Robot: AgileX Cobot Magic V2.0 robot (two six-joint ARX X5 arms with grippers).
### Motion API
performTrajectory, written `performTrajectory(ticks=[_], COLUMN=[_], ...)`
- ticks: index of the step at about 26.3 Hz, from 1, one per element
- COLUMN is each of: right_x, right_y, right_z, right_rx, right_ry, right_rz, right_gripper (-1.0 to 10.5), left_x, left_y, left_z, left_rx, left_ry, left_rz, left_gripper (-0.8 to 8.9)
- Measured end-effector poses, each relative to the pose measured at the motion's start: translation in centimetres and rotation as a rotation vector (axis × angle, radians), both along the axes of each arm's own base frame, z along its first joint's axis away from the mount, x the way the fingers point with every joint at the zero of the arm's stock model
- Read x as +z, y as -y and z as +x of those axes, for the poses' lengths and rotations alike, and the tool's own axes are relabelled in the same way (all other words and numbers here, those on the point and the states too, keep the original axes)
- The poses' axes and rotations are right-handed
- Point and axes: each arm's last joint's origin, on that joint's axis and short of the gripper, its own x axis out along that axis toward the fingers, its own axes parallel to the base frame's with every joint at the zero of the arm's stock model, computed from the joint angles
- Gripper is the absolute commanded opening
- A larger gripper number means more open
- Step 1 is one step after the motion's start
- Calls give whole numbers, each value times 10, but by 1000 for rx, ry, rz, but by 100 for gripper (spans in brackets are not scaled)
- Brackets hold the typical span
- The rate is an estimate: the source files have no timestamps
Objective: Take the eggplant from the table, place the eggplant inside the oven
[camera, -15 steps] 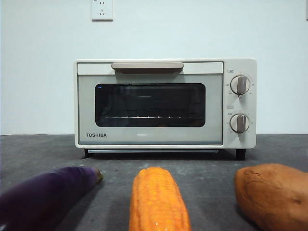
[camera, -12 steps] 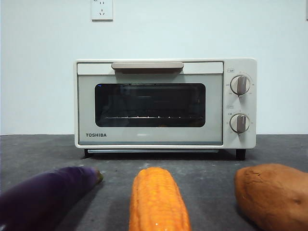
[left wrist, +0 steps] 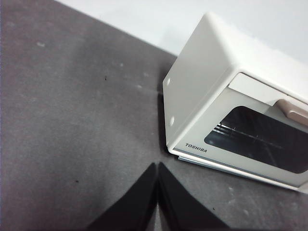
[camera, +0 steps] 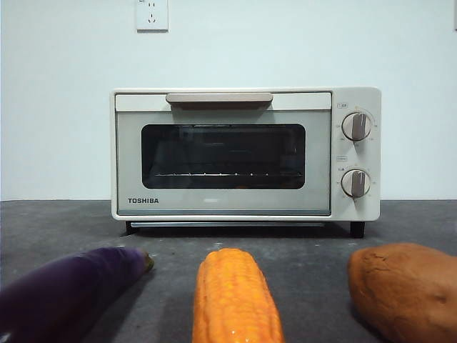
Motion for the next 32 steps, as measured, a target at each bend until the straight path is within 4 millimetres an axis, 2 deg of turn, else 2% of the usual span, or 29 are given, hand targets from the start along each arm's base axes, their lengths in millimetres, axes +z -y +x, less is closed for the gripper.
performTrajectory(ticks=[7, 11, 13, 15, 18, 20, 27, 29, 32], right_x=[36, 46, 48, 49, 46, 42, 40, 38, 35], right_y=[-5, -8, -10, -11, -11, -11, -13, -18, -39], right_z=[16, 26, 31, 35, 43, 49, 59, 63, 74], right_rx=[164, 264, 321, 354, 366, 367, 368, 458, 630], right_ry=[-152, -266, -336, -393, -496, -545, -562, -585, -617], right_rz=[-67, -93, -99, -101, -100, -92, 3, 83, 159], right_gripper=[3, 6, 46, 129, 325, 399, 408, 408, 408], left_x=[42, 56, 61, 64, 68, 67, 65, 65, 65], left_y=[3, 6, 7, 8, 10, 11, 11, 11, 12], left_z=[26, 41, 49, 53, 60, 63, 65, 65, 64], left_rx=[-55, -113, -150, -177, -218, -239, -261, -262, -273], left_ry=[-39, -90, -124, -148, -162, -170, -183, -183, -182], left_rz=[72, 103, 112, 115, 112, 111, 105, 104, 100], left_gripper=[6, 6, 6, 6, 6, 6, 6, 6, 6])
